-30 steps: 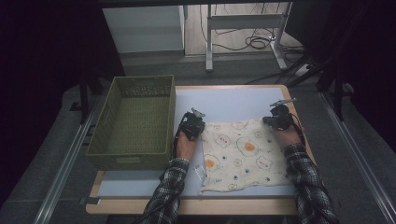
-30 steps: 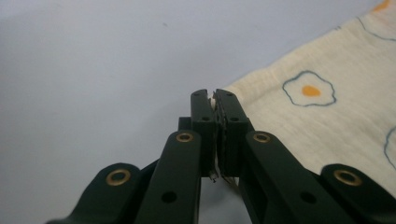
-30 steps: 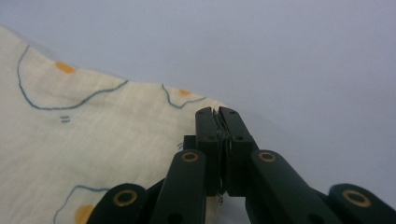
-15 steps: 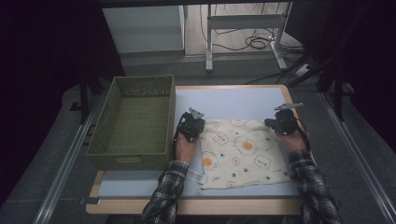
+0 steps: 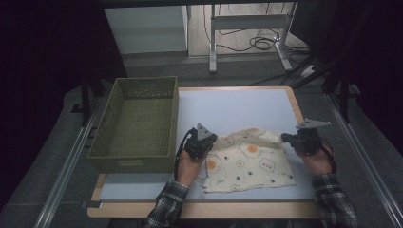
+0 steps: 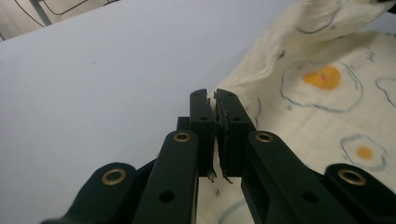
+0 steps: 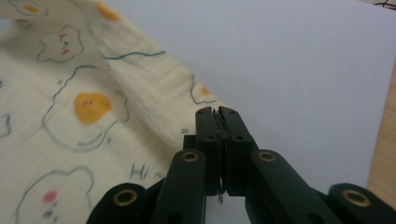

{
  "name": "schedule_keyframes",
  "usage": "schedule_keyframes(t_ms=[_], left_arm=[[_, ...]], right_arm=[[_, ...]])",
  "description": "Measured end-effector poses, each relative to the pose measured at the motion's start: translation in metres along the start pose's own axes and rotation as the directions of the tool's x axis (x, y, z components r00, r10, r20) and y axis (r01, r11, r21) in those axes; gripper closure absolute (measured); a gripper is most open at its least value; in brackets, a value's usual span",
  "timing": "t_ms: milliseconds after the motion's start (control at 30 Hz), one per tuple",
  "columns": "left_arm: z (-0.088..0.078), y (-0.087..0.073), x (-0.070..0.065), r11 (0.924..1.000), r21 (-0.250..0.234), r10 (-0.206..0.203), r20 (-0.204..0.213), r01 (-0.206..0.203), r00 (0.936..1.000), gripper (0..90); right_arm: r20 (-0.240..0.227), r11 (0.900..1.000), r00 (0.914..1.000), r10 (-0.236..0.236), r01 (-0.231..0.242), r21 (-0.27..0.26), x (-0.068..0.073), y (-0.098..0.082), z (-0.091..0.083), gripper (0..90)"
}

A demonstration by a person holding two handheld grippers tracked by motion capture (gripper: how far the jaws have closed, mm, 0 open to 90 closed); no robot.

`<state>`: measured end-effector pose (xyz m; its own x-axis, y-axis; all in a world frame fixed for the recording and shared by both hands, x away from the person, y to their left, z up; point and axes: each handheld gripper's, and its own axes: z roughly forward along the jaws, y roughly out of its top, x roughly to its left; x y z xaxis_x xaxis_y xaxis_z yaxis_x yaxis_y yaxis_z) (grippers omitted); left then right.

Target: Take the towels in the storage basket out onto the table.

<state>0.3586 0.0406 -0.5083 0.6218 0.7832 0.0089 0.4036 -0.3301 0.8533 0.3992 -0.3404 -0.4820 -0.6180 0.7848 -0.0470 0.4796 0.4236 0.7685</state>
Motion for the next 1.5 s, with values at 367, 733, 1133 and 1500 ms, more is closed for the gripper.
schedule_keyframes(t_ms=[367,733,1133,1500], left_arm=[[-0.029,-0.019,-0.02,0.9995,-0.004,0.032,0.092,-0.031,0.9952,86.1],[-0.053,-0.037,-0.039,0.9986,-0.01,0.053,0.134,-0.052,0.9895,86.0],[-0.073,-0.06,-0.054,0.9993,-0.01,0.036,0.167,-0.035,0.9853,85.9],[-0.09,-0.077,-0.05,0.9986,-0.017,-0.047,0.186,0.051,0.9815,61.3]], right_arm=[[-0.021,1.0,0.9998,-0.004,0.003,-0.019,0.02,-0.035,-0.042,87.5],[-0.058,1.0,0.9981,-0.018,0.017,-0.011,0.041,-0.054,-0.057,87.4],[-0.064,1.0,0.9975,-0.028,0.028,-0.003,0.057,-0.072,-0.065,87.3],[-0.058,1.0,0.9982,0.012,-0.012,0.004,0.054,-0.09,-0.08,77.2]])
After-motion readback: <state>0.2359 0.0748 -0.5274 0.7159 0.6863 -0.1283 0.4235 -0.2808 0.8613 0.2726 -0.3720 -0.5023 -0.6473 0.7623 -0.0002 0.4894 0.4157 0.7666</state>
